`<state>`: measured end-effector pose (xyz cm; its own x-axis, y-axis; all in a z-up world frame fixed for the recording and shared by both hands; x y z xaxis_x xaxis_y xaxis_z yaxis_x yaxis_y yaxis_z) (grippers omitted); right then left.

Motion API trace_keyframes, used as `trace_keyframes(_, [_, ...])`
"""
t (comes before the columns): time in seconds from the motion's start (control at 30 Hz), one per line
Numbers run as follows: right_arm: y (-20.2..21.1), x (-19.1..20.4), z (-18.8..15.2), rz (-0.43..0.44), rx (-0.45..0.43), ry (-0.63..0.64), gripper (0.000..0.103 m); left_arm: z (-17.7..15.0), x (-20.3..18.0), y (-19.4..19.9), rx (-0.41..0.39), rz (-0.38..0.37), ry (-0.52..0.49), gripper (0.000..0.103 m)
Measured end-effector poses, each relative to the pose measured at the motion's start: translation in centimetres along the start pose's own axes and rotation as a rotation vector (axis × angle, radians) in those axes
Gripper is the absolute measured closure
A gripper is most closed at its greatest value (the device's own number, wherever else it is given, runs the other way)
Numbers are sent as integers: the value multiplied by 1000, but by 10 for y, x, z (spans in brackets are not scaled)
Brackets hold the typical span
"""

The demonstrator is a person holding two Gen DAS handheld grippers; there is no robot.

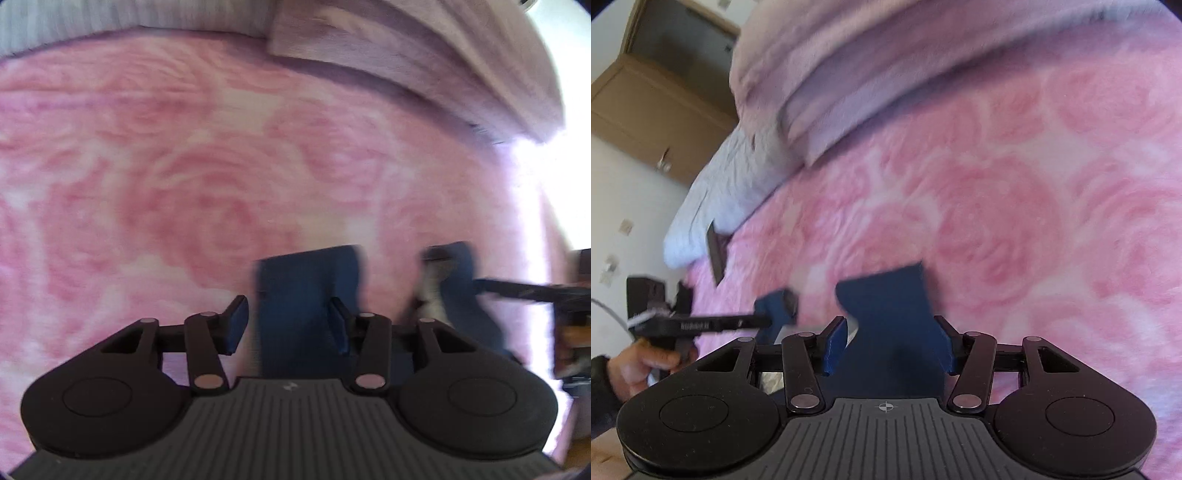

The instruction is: Fold clothes

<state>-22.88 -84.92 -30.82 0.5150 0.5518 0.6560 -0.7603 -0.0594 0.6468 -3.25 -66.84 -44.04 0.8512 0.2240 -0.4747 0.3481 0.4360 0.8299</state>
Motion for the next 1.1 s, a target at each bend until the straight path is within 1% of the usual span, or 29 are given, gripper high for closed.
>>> trace_keyframes(0.07, [-9, 1, 1, 75, 30, -18, 50, 4, -15, 9, -12, -83, -42, 74])
trace_keyframes(0.1, [-9, 3, 3, 135, 16, -32, 50, 5, -17, 9, -2, -100, -48, 74])
trace_keyframes(0.17, [-10, 8, 7, 224, 4, -60, 50, 7, -22, 9, 19, -135, -58, 74])
trace_keyframes(0.2, [-12, 10, 8, 227, 3, -57, 50, 8, -23, 9, 18, -129, -68, 74])
trace_keyframes(0.23, [-14, 10, 11, 175, -6, -33, 50, 10, -20, 8, -9, -66, -88, 74])
trace_keyframes(0.27, [-14, 10, 14, 114, -25, -4, 50, 12, -17, 9, -32, -22, -95, 74])
trace_keyframes(0.3, [-10, 10, 19, 31, -67, 35, 50, 13, -12, 9, -40, -23, -69, 74])
trace_keyframes(0.33, [-6, 9, 24, -31, -103, 64, 50, 14, -6, 9, -48, -23, -42, 74])
trace_keyframes(0.37, [-4, 7, 26, -45, -114, 68, 50, 15, -1, 9, -55, -24, -16, 74])
trace_keyframes(0.4, [-5, 3, 27, -49, -90, 58, 50, 15, 3, 8, -52, -23, 0, 73])
trace_keyframes(0.43, [-7, -1, 26, -46, -56, 44, 50, 11, 2, 6, -22, -19, -12, 73])
trace_keyframes(0.5, [-15, -8, 19, -1, 49, 6, 50, 4, 2, 1, 40, -12, -35, 73])
trace_keyframes(0.53, [-15, -6, 16, 46, 75, -1, 50, 1, 0, -1, 68, -15, -48, 73])
trace_keyframes(0.57, [-16, -3, 14, 92, 101, -8, 50, -3, -3, -2, 88, -36, -61, 73])
trace_keyframes(0.6, [-16, -1, 12, 138, 124, -18, 50, -5, -4, -2, 96, -47, -75, 73])
trace_keyframes(0.63, [-16, 2, 11, 172, 140, -30, 50, -5, -5, -2, 93, -38, -96, 73])
trace_keyframes(0.67, [-18, 4, 10, 185, 151, -30, 50, -5, -5, -2, 86, -27, -112, 73])
trace_keyframes(0.7, [-20, 5, 10, 197, 162, -31, 50, -2, -3, -2, 71, -24, -104, 73])
trace_keyframes(0.73, [-22, 6, 10, 211, 171, -34, 50, 1, -1, -2, 69, -55, -73, 73])
trace_keyframes(0.8, [-27, 7, 11, 239, 168, -47, 50, 7, 3, -3, 67, -118, -14, 73])
trace_keyframes(0.83, [-30, 8, 13, 244, 160, -53, 50, 10, 2, -5, 77, -146, 0, 72])
trace_keyframes(0.87, [-32, 7, 15, 243, 149, -55, 50, 11, 1, -9, 90, -160, 5, 67])
trace_keyframes(0.93, [-36, 6, 19, 242, 132, -62, 50, 15, 0, -16, 113, -165, 6, 65])
trace_keyframes(1.03, [-46, 2, 23, 297, 133, -115, 50, 16, 1, -19, 117, -230, 22, 65])
trace_keyframes(1.07, [-48, 2, 25, 339, 119, -148, 50, 16, 2, -21, 119, -252, 28, 65])
trace_keyframes(1.1, [-49, 1, 27, 356, 96, -175, 50, 17, 3, -22, 115, -270, 41, 65])
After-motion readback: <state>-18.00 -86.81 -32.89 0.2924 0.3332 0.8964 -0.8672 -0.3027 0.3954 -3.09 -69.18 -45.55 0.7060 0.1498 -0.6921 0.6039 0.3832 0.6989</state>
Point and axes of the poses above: each gripper's, at about its wrist camera, not at the fingertips, and y roughly against the way its jaws point, x to its left, z to its top, the point moved 5 cm from there along -y, roughly the way its jaws point, and after that the axes turned 4 degrees about y, right-handed, at the moved point
